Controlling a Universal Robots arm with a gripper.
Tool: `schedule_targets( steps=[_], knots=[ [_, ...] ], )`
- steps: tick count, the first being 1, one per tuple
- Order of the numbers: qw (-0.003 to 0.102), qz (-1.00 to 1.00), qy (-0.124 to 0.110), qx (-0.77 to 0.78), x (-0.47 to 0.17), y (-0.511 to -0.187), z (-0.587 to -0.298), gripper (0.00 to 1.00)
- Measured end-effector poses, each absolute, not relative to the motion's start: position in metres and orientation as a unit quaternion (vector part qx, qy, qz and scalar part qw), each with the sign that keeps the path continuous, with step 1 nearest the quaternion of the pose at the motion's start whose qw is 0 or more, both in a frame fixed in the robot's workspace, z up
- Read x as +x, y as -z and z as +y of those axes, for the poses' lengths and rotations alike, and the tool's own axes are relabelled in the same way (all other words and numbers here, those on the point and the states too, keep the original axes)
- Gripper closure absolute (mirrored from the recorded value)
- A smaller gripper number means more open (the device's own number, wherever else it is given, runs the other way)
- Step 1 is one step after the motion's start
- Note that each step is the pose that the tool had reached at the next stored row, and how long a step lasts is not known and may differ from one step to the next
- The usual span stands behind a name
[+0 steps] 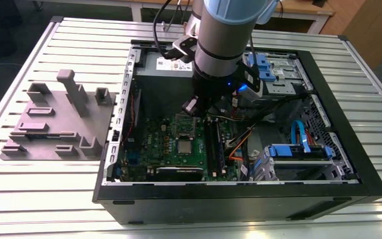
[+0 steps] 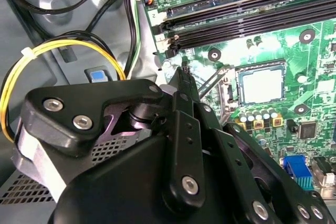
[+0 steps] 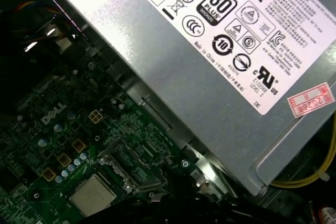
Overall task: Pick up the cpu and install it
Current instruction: 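Close the cpu cover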
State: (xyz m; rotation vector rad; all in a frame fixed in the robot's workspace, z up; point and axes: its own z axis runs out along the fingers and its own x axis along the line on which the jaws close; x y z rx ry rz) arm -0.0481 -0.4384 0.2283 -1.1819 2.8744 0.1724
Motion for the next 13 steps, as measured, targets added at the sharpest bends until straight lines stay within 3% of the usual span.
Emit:
schedule_targets(
  steps=[13],
  knots=[
    [0.014,0.923,-0.053,-0.380,-0.0491,-0.2284,-0.4400,0.90]
  ],
)
